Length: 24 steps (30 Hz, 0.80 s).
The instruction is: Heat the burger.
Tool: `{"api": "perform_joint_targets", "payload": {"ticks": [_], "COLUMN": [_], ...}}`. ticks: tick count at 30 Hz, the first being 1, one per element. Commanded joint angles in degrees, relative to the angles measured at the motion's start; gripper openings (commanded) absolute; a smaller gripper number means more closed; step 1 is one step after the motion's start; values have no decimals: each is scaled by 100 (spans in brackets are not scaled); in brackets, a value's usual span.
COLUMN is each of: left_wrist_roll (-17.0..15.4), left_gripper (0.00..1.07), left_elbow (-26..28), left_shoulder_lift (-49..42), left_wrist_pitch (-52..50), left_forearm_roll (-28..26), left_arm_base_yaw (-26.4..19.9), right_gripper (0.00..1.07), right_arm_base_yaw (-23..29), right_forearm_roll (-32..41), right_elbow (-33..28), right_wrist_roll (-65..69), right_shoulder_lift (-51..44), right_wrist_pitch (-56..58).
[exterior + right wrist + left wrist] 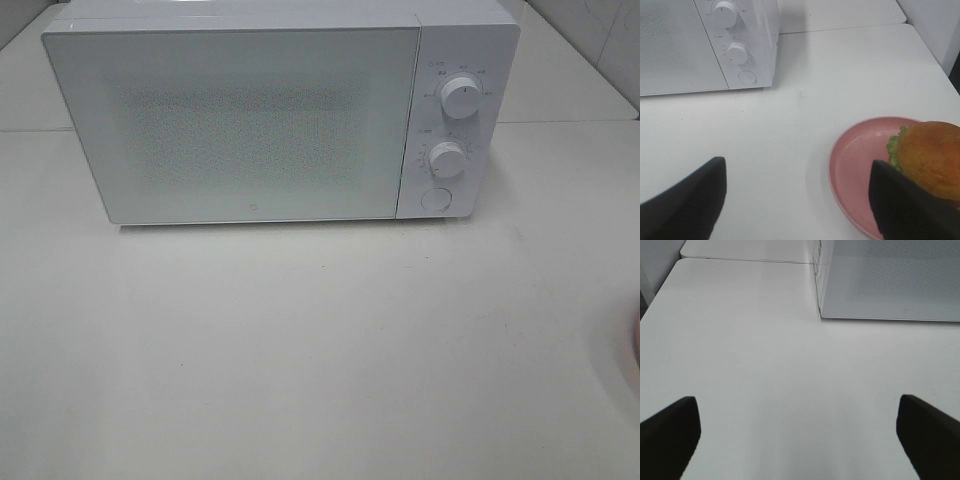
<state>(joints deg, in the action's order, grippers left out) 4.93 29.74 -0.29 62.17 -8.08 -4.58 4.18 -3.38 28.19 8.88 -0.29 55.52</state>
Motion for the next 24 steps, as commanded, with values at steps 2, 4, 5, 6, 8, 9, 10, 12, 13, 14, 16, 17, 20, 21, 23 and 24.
{"api": "perform_joint_targets", "payload": {"ticks": [2, 4, 5, 6, 8, 9, 10, 12, 13, 14, 16, 17, 20, 21, 23, 24], "left_wrist_roll": [-11, -11, -11, -11, -11, -11, -11, -11, -11, -11, -11, -11, -11, -11, -11, -11], "left_gripper": [100, 100, 100, 100, 100, 100, 100, 100, 100, 100, 100, 100, 100, 100, 100, 100], "left_elbow": [-6, -6, -6, -6, -6, -6, -6, -6, -6, -6, -6, -6, -6, -6, -6, -6], "left_shoulder_lift": [-132, -132, -132, -132, -132, -132, -132, -132, -132, -132, -132, -132, -132, -132, -132, -132], "left_wrist_pitch": [-74, -74, -74, -74, -74, -74, -74, -74, -74, -74, -74, -74, -74, -74, -74, -74], "left_forearm_roll": [-6, -6, -6, -6, -6, -6, -6, -6, -6, -6, -6, -6, -6, -6, -6, -6], "left_arm_base_yaw": [-17, -17, -17, -17, -17, -17, -17, -17, -17, -17, -17, -17, -17, -17, -17, -17], "right_gripper": [76, 76, 76, 76, 76, 76, 76, 76, 76, 76, 76, 76, 76, 76, 76, 76], "right_arm_base_yaw": [-46, -46, -46, -46, -46, -46, -46, -46, -46, -46, -46, -46, -46, -46, -46, -46], "right_forearm_roll": [29, 29, 29, 29, 29, 29, 29, 29, 29, 29, 29, 29, 29, 29, 29, 29], "right_elbow": [6, 6, 6, 6, 6, 6, 6, 6, 6, 6, 6, 6, 6, 6, 6, 6], "right_wrist_roll": [-63, -63, -63, -63, -63, -63, -63, -63, -63, -63, -63, -63, -63, -63, -63, -63], "right_shoulder_lift": [-120, -120, -120, -120, -120, -120, -120, -120, -120, -120, -120, -120, -120, -120, -120, -120], "right_wrist_pitch": [-52, -52, -52, -52, -52, -52, -52, -52, -52, -52, -52, -52, -52, -52, -52, -52]}}
